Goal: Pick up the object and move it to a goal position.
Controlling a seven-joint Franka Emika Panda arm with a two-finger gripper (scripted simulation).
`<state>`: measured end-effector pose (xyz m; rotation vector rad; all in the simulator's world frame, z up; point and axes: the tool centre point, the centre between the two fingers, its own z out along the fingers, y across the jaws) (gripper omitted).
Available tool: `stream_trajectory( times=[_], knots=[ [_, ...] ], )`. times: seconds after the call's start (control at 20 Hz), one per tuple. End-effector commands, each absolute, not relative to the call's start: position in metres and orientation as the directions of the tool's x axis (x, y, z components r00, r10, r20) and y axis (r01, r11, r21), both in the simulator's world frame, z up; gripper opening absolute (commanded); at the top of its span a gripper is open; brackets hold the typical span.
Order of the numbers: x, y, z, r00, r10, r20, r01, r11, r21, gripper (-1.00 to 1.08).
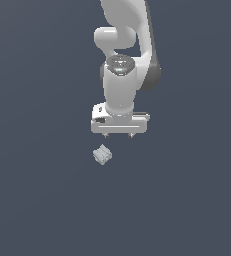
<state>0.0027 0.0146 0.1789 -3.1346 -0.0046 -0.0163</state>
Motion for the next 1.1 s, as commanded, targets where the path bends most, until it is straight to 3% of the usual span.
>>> stream_trajectory(
  times=[0.0, 1.05],
  knots=[
    [0.003, 0.015, 0.179, 1.0, 0.003, 0.01, 0.003, -1.0, -0.007, 1.0],
    [0.008, 0.026, 0.19, 0.996, 0.09, 0.024, 0.09, -0.996, -0.002, 1.0]
  ],
)
